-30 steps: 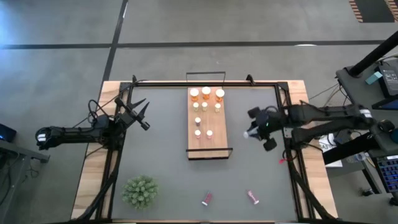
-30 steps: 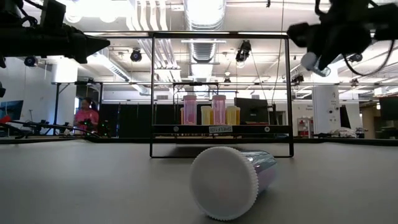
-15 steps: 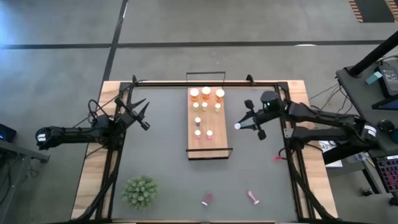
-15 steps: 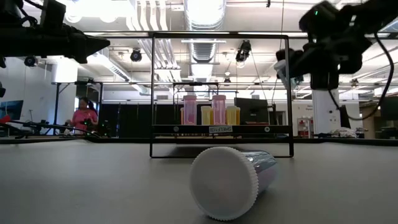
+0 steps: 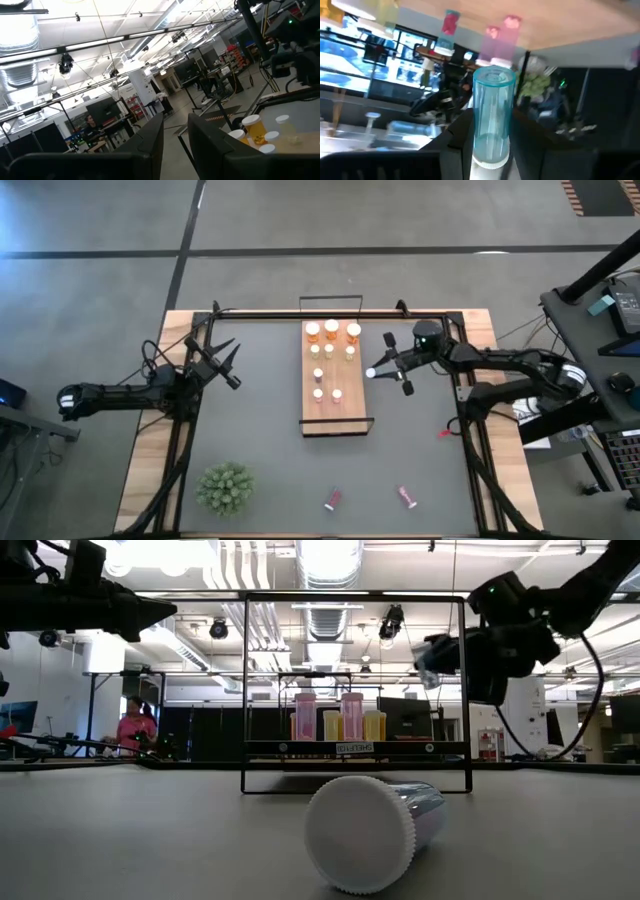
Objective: Pick and place medicine bottles onto shelf by color
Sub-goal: Put the right blue pill bottle on the shelf aligned with the other blue pill bottle
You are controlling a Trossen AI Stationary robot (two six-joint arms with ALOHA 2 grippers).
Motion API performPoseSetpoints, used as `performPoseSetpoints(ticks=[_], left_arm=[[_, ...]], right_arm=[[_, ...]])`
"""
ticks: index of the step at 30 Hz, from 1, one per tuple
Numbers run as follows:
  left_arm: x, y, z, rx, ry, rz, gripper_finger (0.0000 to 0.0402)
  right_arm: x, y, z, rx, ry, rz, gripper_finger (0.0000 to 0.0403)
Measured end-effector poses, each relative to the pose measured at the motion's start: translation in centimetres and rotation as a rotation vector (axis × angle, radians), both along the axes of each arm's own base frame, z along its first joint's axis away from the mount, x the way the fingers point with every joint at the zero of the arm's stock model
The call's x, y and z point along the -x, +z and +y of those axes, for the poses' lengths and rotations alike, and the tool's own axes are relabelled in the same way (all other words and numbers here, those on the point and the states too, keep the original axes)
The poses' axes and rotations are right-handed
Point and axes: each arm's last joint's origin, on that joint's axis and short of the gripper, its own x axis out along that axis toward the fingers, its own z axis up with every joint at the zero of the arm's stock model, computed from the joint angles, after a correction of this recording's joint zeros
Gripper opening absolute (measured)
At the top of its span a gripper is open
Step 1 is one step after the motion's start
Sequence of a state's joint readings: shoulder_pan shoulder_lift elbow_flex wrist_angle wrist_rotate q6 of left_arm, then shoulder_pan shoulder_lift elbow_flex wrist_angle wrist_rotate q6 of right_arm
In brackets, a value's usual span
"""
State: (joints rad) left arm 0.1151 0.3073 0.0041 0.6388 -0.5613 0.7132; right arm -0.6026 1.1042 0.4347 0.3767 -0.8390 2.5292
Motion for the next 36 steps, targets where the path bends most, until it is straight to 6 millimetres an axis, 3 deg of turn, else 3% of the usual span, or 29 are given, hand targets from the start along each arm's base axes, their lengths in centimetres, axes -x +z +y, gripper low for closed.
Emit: performPoseSetpoints(ticks=[7, 24, 36], left_arm=[[0.0, 0.0, 0.0, 0.0, 0.0, 0.0, 0.0072], [0.0, 0.0, 0.0, 0.0, 0.0, 0.0, 0.0072], [0.0, 0.0, 0.0, 0.0, 0.0, 0.0, 0.0072]], right_arm=[[-1.8, -1.1, -1.1, -0.218, -0.034, -0.03, 0.01], [-4.1, -5.1, -2.7, -0.32, -0.064, -0.154, 0.01], [-5.3, -7.5, -2.6, -0.371, -0.082, -0.164, 0.0099]])
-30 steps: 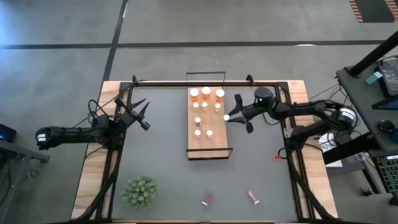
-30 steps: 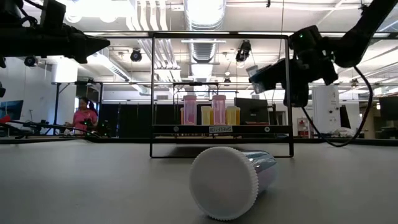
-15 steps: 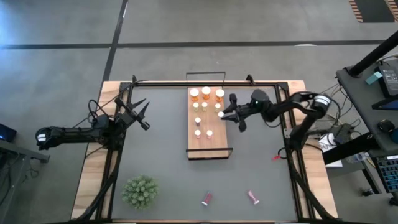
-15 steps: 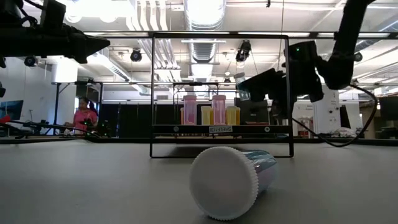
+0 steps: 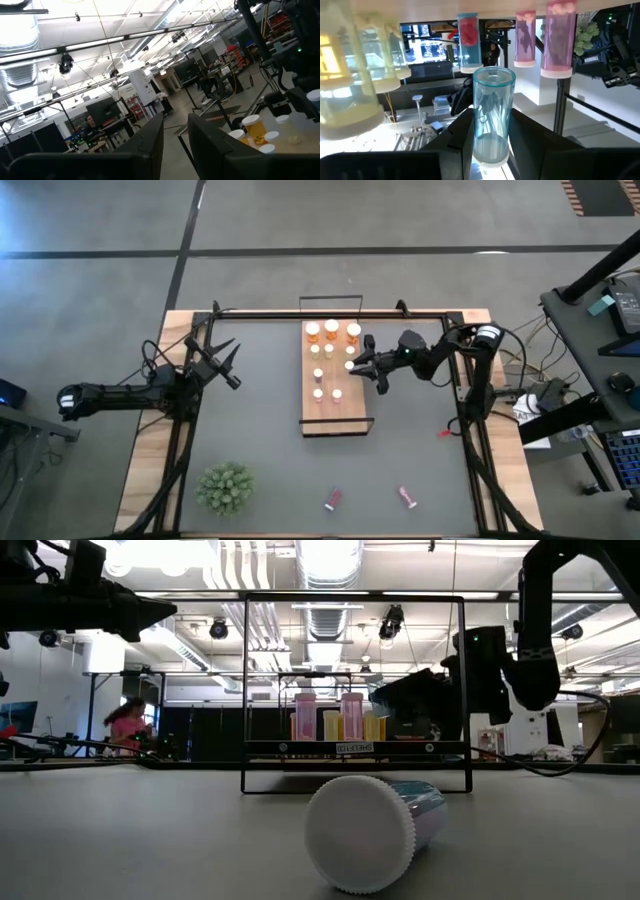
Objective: Pick and place medicine bottles onto shelf by color
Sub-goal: Put the right blue pill bottle on the shelf aligned with the other blue pill bottle
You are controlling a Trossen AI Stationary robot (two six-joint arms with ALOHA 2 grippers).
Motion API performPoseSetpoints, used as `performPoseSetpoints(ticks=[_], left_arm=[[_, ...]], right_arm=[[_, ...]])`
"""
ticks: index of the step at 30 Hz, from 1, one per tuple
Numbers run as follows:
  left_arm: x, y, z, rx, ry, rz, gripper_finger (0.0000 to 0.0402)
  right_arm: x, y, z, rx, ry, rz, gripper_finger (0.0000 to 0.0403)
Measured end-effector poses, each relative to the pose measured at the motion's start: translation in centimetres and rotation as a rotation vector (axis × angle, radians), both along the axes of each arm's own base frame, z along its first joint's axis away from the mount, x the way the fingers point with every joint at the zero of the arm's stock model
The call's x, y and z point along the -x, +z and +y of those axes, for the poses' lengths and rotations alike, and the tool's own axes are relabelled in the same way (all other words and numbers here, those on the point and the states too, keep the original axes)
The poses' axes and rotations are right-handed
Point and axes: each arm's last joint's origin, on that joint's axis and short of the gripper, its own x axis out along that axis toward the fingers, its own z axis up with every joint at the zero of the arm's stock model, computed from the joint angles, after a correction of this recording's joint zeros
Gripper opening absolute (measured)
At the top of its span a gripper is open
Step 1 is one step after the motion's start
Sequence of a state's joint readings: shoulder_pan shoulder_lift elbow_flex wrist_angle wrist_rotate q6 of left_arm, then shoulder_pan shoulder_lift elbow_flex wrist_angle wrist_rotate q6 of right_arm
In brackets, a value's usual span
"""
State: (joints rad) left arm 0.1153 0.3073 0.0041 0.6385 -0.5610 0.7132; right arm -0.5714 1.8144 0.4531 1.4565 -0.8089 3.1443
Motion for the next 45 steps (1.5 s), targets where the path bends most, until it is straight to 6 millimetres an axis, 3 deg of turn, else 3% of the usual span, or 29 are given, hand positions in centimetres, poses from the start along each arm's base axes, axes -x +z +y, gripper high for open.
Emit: performPoseSetpoints(ticks=[32, 45], left_arm=[[0.0, 0.0, 0.0, 0.0, 0.0, 0.0, 0.0072], [0.0, 0.0, 0.0, 0.0, 0.0, 0.0, 0.0072]], right_arm=[[-2.5, -1.1, 3.5, -0.008, -0.092, 0.038, 0.0099], [-3.2, -1.3, 3.7, -0.02, -0.127, 0.081, 0.01]])
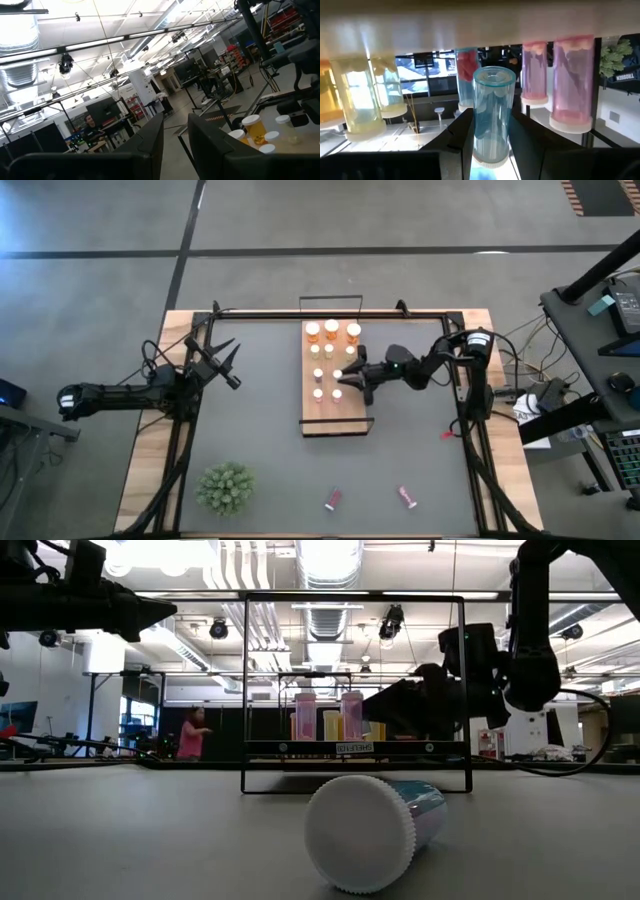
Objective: Pick and place medicine bottles onto shelf by color
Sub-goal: Put the right blue pill bottle on the shelf aligned with the other blue pill bottle
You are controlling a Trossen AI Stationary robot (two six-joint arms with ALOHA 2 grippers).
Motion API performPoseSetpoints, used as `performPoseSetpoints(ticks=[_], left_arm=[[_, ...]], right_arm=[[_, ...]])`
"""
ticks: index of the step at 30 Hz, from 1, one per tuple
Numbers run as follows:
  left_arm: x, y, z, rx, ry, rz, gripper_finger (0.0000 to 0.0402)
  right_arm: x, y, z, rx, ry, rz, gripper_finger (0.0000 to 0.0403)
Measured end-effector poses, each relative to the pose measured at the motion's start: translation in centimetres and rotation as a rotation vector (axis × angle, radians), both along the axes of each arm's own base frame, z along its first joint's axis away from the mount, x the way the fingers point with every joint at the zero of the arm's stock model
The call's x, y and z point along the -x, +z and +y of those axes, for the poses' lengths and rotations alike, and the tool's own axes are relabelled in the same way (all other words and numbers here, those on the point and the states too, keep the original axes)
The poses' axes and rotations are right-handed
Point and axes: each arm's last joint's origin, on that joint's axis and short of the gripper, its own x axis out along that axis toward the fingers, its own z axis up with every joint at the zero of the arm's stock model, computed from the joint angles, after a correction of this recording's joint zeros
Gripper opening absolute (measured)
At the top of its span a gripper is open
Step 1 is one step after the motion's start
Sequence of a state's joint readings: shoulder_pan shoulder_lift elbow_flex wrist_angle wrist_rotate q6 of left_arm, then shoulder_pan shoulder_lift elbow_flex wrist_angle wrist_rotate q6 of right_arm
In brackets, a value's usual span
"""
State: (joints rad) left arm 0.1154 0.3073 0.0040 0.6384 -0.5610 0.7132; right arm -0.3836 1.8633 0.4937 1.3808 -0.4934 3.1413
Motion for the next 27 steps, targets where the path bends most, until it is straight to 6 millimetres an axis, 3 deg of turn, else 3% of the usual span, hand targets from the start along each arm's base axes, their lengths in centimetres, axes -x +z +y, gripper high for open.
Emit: performPoseSetpoints(ticks=[27], left_arm=[[0.0, 0.01, 0.0, 0.0, 0.0, 0.0, 0.0072]], right_arm=[[-1.08, -0.27, -0.3, -0.012, -0.017, 0.069, 0.01]])
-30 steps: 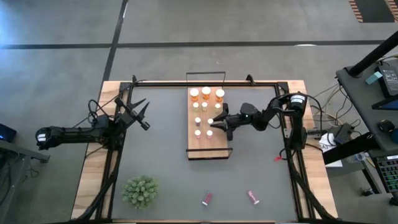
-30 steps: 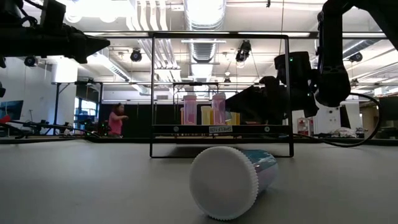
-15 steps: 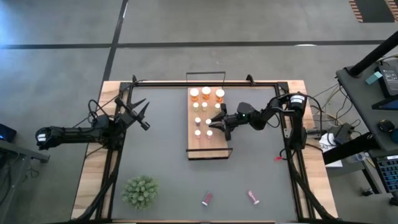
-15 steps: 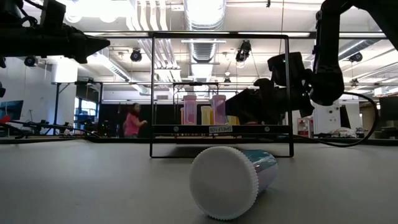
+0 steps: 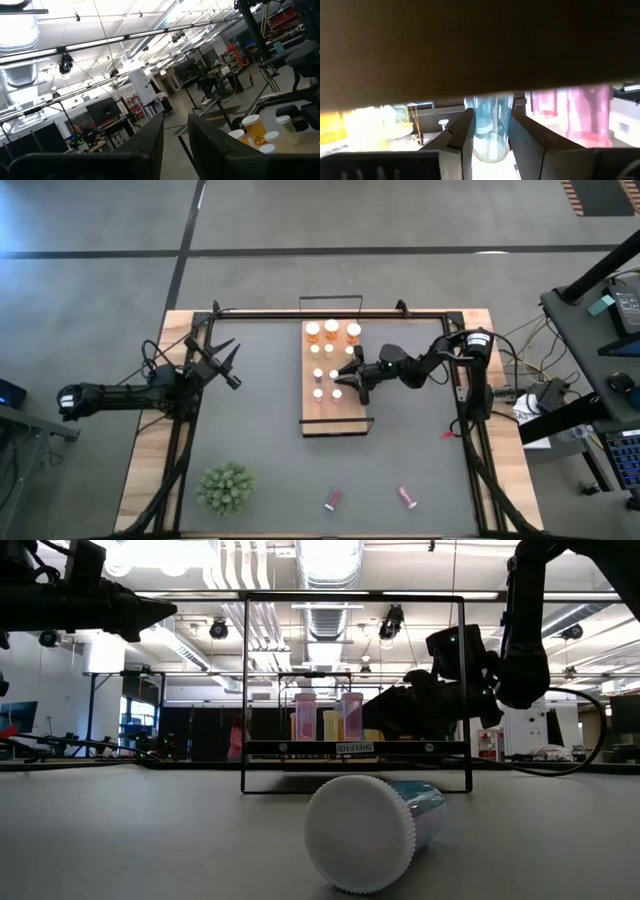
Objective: Pick and place medicine bottles onto shelf by color
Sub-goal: Put the right blue pill bottle on the shelf aligned with the other blue pill bottle
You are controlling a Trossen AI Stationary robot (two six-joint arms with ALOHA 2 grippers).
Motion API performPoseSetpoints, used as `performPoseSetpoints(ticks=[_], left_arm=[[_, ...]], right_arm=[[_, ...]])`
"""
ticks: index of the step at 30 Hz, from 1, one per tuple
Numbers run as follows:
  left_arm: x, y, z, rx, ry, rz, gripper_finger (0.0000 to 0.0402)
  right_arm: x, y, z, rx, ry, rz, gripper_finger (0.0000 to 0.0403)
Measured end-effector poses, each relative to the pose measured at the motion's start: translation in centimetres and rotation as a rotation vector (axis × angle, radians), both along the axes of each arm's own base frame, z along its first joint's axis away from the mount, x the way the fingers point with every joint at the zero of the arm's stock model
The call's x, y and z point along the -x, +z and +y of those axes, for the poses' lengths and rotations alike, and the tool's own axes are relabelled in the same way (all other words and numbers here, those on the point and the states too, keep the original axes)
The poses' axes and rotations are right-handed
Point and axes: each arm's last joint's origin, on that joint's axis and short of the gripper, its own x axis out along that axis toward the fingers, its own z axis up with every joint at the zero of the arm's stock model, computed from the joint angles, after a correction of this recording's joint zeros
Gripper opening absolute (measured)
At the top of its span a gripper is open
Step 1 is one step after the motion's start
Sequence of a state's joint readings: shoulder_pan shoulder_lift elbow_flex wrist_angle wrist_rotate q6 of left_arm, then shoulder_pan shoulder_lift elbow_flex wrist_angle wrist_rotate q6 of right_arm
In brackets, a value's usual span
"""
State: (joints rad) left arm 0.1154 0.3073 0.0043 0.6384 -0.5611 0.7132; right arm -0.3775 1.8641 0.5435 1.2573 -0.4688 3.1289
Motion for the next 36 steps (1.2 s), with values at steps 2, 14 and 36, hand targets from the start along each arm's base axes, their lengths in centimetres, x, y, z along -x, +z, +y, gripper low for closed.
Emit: performPoseSetpoints(ticks=[2, 14, 36], left_arm=[[0.0, 0.01, 0.0, 0.0, 0.0, 0.0, 0.0072], [0.0, 0.01, 0.0, 0.0, 0.0, 0.0, 0.0072], [0.0, 0.0, 0.0, 0.0, 0.0, 0.0, 0.0072]], right_arm=[[-0.18, 0.12, -0.08, 0.002, -0.003, -0.005, 0.01], [-0.18, -0.06, -0.13, 0.029, -0.016, 0.014, 0.01], [-0.16, 0.02, -0.13, 0.078, -0.012, 0.001, 0.0107]])
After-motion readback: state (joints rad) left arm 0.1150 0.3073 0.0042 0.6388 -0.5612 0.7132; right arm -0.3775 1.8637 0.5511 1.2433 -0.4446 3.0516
